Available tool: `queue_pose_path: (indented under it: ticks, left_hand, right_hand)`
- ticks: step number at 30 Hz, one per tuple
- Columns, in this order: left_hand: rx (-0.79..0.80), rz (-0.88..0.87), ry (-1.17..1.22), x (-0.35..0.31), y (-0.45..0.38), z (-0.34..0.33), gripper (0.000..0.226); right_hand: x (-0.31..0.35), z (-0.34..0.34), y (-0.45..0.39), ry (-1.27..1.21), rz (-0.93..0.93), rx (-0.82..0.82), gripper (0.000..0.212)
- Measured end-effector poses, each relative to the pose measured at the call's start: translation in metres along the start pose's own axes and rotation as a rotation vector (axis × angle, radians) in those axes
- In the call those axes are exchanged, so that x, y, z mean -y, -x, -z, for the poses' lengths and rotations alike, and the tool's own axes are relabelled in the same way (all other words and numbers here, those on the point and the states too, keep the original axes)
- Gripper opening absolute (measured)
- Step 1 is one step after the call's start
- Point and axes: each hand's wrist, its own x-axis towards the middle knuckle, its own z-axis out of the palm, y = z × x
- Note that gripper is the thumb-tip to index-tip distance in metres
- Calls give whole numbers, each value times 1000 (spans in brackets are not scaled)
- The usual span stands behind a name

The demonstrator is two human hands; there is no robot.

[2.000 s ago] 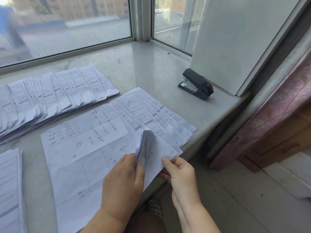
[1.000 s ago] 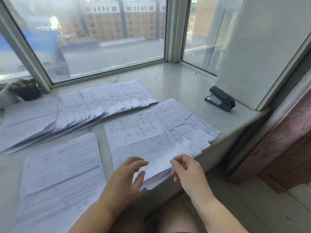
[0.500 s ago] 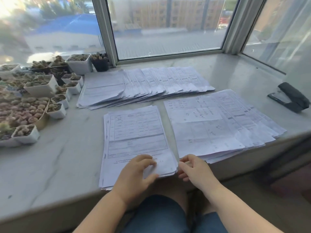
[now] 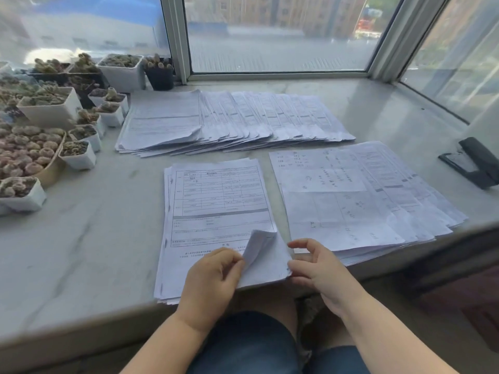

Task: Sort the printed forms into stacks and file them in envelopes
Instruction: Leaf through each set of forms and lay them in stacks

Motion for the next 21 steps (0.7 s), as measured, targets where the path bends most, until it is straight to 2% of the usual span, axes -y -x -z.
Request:
queue_pose_path:
  ticks: [5,12,15,18,19,21]
  left_hand:
    - [-55,144,136,2,0,-6,29]
    - [-112,103,294,1,-3,-6,40]
    - [-110,87,237,1,-2,-7,26]
    - [-123,85,143,3,1,-11,13]
    - [-127,97,135,4,2,-12,16]
    - [-133,76,128,5,3,-13,39]
  right_hand:
    - [7,0,-4,-20,21,55,22]
    - [7,-3,-7,121,26,63,30]
    - [7,-1,-7,93,-19,93,33]
    - [7,2,-6,-4,-41,140,24]
    - [7,2,-5,-4,-42,150,23]
    - [7,2,-5,22,-53,145,20]
